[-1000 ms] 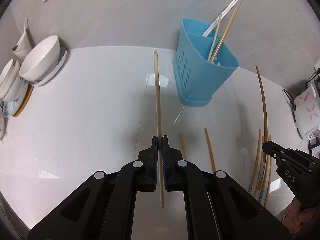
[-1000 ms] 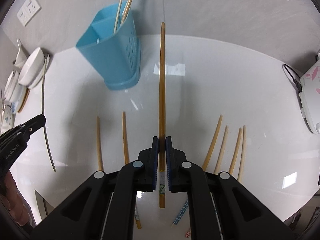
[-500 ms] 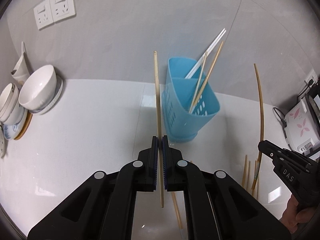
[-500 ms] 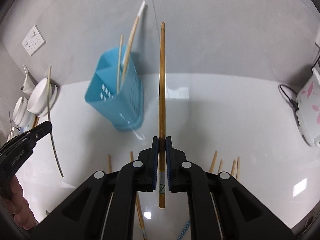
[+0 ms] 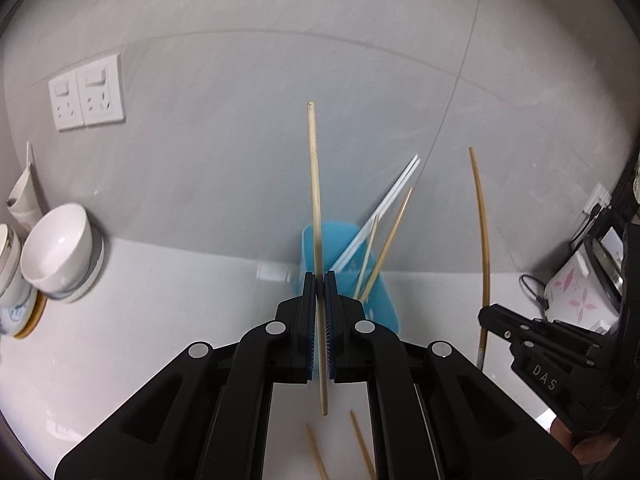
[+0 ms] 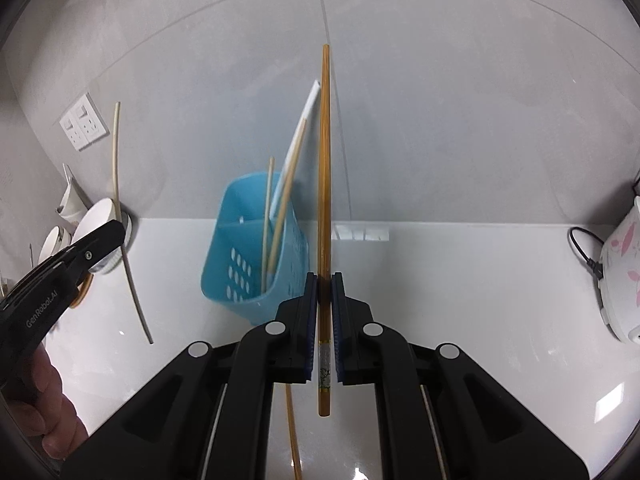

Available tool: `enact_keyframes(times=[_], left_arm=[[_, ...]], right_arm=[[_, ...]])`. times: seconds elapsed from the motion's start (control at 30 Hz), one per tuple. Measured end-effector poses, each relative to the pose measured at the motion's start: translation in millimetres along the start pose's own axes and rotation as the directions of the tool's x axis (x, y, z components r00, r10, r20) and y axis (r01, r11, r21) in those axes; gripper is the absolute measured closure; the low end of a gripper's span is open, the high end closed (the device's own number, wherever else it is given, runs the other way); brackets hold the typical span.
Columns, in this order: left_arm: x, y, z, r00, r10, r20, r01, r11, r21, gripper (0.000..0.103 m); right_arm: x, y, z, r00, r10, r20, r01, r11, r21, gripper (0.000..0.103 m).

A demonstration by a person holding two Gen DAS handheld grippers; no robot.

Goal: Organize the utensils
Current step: 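Lift both held chopsticks and carry them over the blue holder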

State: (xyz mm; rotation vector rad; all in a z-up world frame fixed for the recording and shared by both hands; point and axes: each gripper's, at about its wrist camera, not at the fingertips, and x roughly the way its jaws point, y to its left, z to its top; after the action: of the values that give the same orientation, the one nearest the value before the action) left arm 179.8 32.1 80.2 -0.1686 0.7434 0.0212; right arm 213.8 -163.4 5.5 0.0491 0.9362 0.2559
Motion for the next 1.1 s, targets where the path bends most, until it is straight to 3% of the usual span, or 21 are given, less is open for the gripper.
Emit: enact_keyframes(times=[0.37, 0.67, 1.1], left_arm=[[20, -11, 24, 0.987, -0.103, 0.121, 0.103, 0.995, 0.004, 0.099], [54, -22, 26, 0.976, -0.151, 0.156, 0.142, 0.987, 0.069, 0.099], [95, -40, 1, 0.982, -0.151, 0.116, 0.135, 0.981, 0.142, 0.099]], right_arm=[[-8, -6, 22, 0.992, 0.001, 0.123, -0.006, 0.999, 0.043, 0.097], [-4, -13, 23, 0.985, -0.024, 0.173, 0.009, 0.996, 0.088, 0.097], [16, -10, 19, 0.99, -0.011, 0.139, -0.001, 0.996, 0.086, 0.097]])
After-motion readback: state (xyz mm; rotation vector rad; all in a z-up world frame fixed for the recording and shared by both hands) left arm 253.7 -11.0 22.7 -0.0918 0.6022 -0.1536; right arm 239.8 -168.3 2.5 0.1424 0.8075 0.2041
